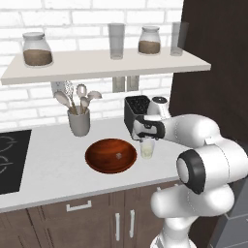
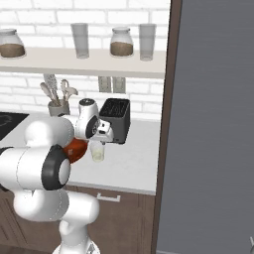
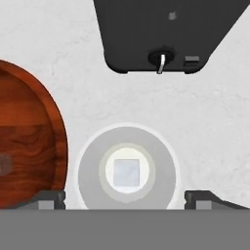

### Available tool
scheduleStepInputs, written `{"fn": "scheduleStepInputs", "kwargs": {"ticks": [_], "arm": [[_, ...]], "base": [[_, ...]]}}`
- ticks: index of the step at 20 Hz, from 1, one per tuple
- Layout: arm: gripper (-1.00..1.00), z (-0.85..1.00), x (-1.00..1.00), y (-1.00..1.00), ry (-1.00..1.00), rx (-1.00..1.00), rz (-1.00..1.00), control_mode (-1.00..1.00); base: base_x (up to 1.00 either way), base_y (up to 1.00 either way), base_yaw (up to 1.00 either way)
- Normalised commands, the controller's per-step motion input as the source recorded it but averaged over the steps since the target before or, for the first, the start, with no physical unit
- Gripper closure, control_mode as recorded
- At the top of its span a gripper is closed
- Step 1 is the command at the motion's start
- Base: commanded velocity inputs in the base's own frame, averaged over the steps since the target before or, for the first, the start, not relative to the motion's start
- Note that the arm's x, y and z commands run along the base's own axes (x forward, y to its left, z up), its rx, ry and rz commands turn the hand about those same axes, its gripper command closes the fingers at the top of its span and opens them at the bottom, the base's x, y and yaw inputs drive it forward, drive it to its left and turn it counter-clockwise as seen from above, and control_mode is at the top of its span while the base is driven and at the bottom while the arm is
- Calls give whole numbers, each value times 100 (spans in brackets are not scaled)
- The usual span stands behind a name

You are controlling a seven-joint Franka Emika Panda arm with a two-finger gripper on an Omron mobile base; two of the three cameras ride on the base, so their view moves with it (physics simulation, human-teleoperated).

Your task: Grab a lemon wedge from the fridge and one ice cube from the ice bowl, and put them in the glass of lemonade.

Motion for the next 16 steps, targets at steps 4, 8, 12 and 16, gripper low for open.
{"fn": "scheduleStepInputs", "kwargs": {"ticks": [4,8,12,16], "arm": [[-100,0,-29,0,-1,0,0,-100],[-100,0,-34,0,-6,0,0,-100],[-100,0,-30,0,-3,0,0,-100],[-100,11,-33,-1,-1,3,0,-100]], "base": [[0,0,0],[0,0,0],[0,0,0],[0,0,0]]}}
